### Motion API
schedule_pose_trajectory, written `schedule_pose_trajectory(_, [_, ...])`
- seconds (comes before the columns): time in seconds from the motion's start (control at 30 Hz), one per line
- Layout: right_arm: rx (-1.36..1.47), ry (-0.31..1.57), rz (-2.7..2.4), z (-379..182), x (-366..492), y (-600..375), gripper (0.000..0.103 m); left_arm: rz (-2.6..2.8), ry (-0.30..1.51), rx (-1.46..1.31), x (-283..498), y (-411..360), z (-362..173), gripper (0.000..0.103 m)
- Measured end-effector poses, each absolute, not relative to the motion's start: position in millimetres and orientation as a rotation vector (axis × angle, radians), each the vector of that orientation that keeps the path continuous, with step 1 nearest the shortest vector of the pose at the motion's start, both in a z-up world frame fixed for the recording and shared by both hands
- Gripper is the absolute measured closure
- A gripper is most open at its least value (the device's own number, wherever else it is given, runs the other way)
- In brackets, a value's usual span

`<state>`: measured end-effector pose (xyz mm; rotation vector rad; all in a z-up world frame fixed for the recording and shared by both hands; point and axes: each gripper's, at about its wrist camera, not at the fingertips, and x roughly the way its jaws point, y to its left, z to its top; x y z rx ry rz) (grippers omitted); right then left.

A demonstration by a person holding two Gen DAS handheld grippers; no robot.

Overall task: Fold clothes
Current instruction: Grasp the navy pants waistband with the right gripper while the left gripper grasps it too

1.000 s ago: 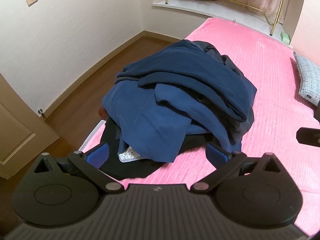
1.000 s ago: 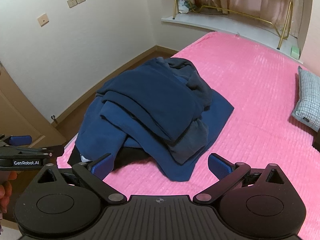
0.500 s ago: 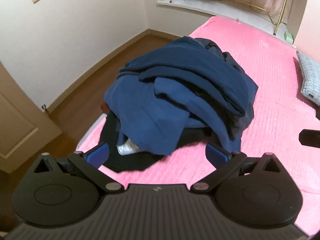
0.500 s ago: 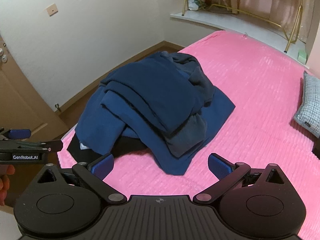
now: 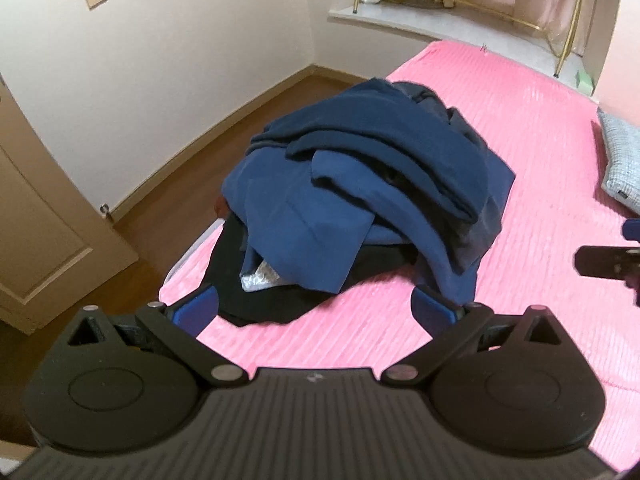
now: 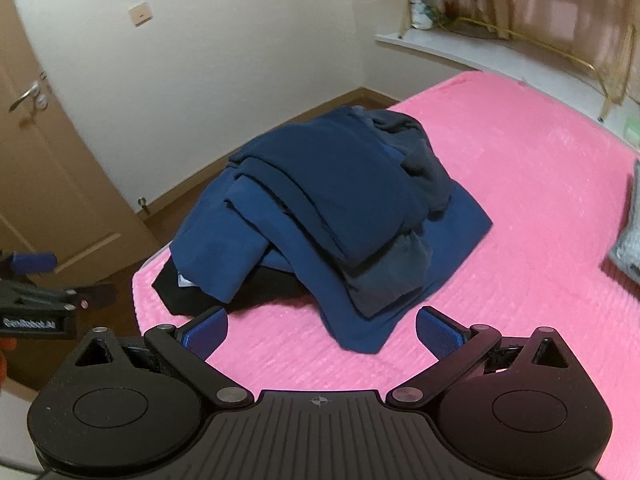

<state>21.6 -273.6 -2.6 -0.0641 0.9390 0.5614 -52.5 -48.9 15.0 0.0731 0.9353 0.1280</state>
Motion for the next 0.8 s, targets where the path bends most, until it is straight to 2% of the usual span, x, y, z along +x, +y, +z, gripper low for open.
schedule_pose_trajectory(0.2, [-0.154,0.860,0.621,-0.7,35.2,-244.3,0.001,0.071,0.904,0.101,-21.9,-14.6,3.0,0.002])
schedule_pose_trajectory(0.53, [-0.435,0.797,0.609,-26.6,119.5,-142.4,0.002,-0.163,0.841,0.481,127.5,48.1,-60.3,0.002])
schedule_pose_trajectory(0.6, [-0.520,0.794,0.625,-39.6,140.2,-118.6,0.026,-0.232,0.802,0.593,156.0,61.6,-78.1,0.004])
schedule_pose_trajectory(0.63, [-0.556,0.798,0.635,-46.6,150.4,-108.2,0.028,-0.270,0.783,0.645,170.0,69.1,-87.8,0.007])
schedule_pose_trajectory(0.8, [-0.677,0.809,0.641,-86.6,191.8,-76.0,0.030,-0.447,0.669,0.811,225.4,88.5,-127.2,0.008])
